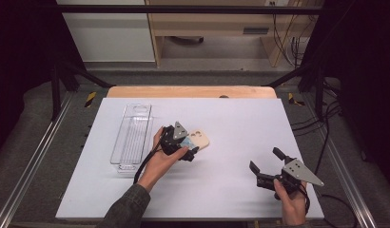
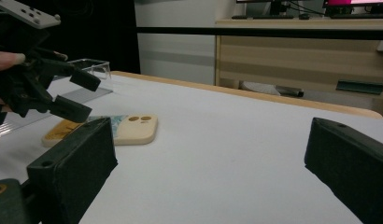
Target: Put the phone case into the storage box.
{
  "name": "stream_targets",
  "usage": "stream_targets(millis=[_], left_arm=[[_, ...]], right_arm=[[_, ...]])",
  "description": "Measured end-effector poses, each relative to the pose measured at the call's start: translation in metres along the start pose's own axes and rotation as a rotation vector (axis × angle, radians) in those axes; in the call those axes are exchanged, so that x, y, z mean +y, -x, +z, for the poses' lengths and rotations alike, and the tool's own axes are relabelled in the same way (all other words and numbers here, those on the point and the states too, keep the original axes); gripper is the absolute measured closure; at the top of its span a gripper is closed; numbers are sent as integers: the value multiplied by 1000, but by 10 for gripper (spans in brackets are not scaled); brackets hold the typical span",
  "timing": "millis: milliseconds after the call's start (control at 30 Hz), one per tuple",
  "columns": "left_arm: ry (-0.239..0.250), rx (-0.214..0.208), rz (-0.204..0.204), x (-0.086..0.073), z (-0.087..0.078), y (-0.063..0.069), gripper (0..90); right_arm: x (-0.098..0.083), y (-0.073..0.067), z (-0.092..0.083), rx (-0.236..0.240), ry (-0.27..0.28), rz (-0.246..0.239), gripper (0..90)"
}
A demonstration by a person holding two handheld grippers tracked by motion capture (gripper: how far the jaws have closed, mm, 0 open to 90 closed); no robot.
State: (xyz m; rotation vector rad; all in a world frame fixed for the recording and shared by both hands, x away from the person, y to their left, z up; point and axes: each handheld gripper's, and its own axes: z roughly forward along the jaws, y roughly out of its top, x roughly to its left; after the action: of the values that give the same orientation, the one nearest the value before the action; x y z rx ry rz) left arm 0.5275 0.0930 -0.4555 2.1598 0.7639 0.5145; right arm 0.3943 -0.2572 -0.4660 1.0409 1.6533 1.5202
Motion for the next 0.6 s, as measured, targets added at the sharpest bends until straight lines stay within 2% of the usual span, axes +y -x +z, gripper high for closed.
stream_targets(millis=[333,600], left_arm=[[-51,6,-67,-7,14,-9,38],[-88,5,-79,-12,19,-13,38]], right_arm=[[0,-3,2,9,-9,1,21],[0,-3,2,16,-7,4,21]])
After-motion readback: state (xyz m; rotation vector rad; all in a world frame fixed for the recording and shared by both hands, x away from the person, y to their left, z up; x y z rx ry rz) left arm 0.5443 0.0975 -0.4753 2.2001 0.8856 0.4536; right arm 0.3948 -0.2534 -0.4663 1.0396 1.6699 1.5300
